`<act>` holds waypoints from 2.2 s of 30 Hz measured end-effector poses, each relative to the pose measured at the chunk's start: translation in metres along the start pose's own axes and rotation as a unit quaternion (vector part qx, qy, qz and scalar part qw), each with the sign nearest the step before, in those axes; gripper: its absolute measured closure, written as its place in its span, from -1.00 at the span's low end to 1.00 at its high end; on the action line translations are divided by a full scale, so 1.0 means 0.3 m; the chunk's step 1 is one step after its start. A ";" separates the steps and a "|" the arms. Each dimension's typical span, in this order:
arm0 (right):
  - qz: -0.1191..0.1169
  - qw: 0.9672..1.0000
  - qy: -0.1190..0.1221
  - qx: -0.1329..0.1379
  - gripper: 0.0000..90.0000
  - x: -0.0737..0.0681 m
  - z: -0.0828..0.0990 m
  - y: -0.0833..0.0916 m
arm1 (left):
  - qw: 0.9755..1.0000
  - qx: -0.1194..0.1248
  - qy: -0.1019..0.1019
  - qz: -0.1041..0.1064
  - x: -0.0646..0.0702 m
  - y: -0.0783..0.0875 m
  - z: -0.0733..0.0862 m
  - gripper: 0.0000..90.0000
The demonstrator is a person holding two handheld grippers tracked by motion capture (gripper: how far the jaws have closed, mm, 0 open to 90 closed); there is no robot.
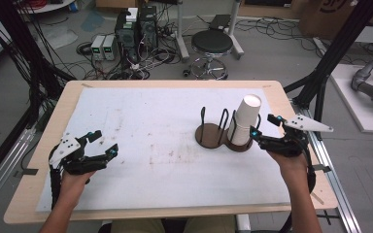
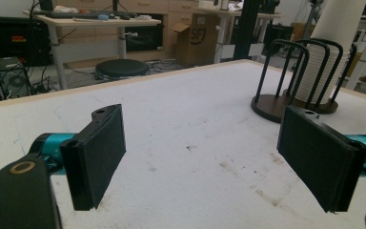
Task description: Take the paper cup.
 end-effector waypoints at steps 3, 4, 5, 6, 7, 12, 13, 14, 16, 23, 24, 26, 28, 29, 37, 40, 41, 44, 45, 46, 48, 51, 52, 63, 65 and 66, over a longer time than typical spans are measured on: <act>0.000 1.000 0.003 -0.003 -0.55 0.010 -0.036 -0.025 | 1.000 0.001 0.001 0.001 0.000 0.001 0.000 -0.63; 0.002 1.000 0.004 -0.005 -0.55 0.014 -0.046 -0.033 | 1.000 0.001 0.001 0.001 0.000 0.001 0.000 -0.63; 0.003 1.000 0.005 -0.005 -0.55 0.019 -0.057 -0.042 | 1.000 0.000 0.002 0.002 0.000 0.001 0.001 -0.63; 0.003 1.000 0.005 -0.005 -0.55 0.023 -0.067 -0.050 | 1.000 0.000 0.002 0.002 0.001 0.000 0.001 -0.63; 0.002 1.000 0.004 -0.007 -0.55 0.026 -0.075 -0.057 | 1.000 -0.001 0.002 0.003 0.002 0.000 0.002 -0.63; 0.010 1.000 0.004 -0.014 -0.55 0.049 -0.100 -0.093 | 1.000 -0.001 0.003 0.006 0.004 -0.005 0.004 -0.63; 0.010 1.000 0.004 -0.014 -0.55 0.049 -0.100 -0.093 | 1.000 -0.001 0.003 0.006 0.004 -0.005 0.004 -0.63; 0.015 1.000 0.002 -0.017 -0.55 0.063 -0.103 -0.106 | 1.000 -0.001 0.003 0.006 0.004 -0.005 0.004 -0.63; 0.015 1.000 0.002 -0.018 -0.55 0.068 -0.104 -0.111 | 1.000 -0.001 0.003 0.006 0.004 -0.005 0.004 -0.63; 0.021 0.999 -0.009 -0.039 -0.55 0.103 -0.096 -0.160 | 1.000 -0.002 0.004 0.007 0.002 -0.007 0.006 -0.63; 0.021 0.999 -0.009 -0.039 -0.55 0.103 -0.096 -0.160 | 1.000 -0.002 0.004 0.007 0.002 -0.007 0.006 -0.63; 0.024 0.998 -0.016 -0.052 -0.55 0.114 -0.079 -0.184 | 1.000 -0.002 0.005 0.009 0.005 -0.009 0.007 -0.63; 0.022 0.998 -0.020 -0.057 -0.55 0.115 -0.070 -0.201 | 1.000 -0.003 0.005 0.009 0.006 -0.010 0.007 -0.63; 0.021 0.998 -0.020 -0.061 -0.55 0.113 -0.065 -0.209 | 1.000 -0.003 0.005 0.010 0.007 -0.011 0.008 -0.63; 0.023 0.997 -0.026 -0.073 -0.54 0.119 -0.021 -0.251 | 1.000 -0.005 0.005 0.010 0.007 -0.010 0.009 -0.63; 0.019 0.997 -0.027 -0.071 -0.53 0.120 -0.019 -0.256 | 1.000 -0.005 0.005 0.011 0.006 -0.010 0.009 -0.63; 0.016 0.997 -0.028 -0.073 -0.46 0.117 -0.019 -0.255 | 1.000 -0.006 0.005 0.010 0.006 -0.011 0.010 -0.63; 0.009 0.998 -0.024 -0.066 -0.37 0.114 -0.025 -0.254 | 1.000 -0.006 0.005 0.010 0.006 -0.013 0.011 -0.63; 0.005 0.998 -0.024 -0.065 -0.33 0.112 -0.026 -0.253 | 1.000 -0.006 0.006 0.010 0.006 -0.013 0.012 -0.63; 0.005 0.998 -0.024 -0.065 -0.33 0.112 -0.026 -0.253 | 1.000 -0.006 0.006 0.010 0.006 -0.013 0.012 -0.63; 0.004 0.998 -0.024 -0.064 -0.31 0.112 -0.027 -0.252 | 1.000 -0.006 0.006 0.010 0.006 -0.013 0.012 -0.63; 0.003 0.998 -0.021 -0.060 -0.31 0.113 -0.031 -0.252 | 1.000 -0.006 0.006 0.010 0.005 -0.013 0.012 -0.63; 0.003 0.998 -0.021 -0.060 -0.31 0.113 -0.031 -0.252 | 1.000 -0.006 0.006 0.010 0.005 -0.013 0.012 -0.63; 0.002 0.998 -0.023 -0.052 -0.28 0.111 -0.102 -0.233 | 1.000 -0.006 0.007 0.015 0.011 -0.015 0.012 -0.63; 0.004 0.998 -0.022 -0.052 -0.27 0.111 -0.123 -0.228 | 1.000 -0.007 0.008 0.018 0.013 -0.015 0.012 -0.63; 0.003 0.998 -0.023 -0.051 -0.27 0.110 -0.130 -0.226 | 1.000 -0.007 0.008 0.018 0.013 -0.015 0.012 -0.63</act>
Point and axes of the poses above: each handheld gripper's, and its own axes: y roughly backward along the jaws, z roughly out of its underside, x roughly to its right, the point moved 7 cm from there along -y, roughly forward along the jaws, and after that the axes turned 10 degrees about x, right-handed, at the moved point
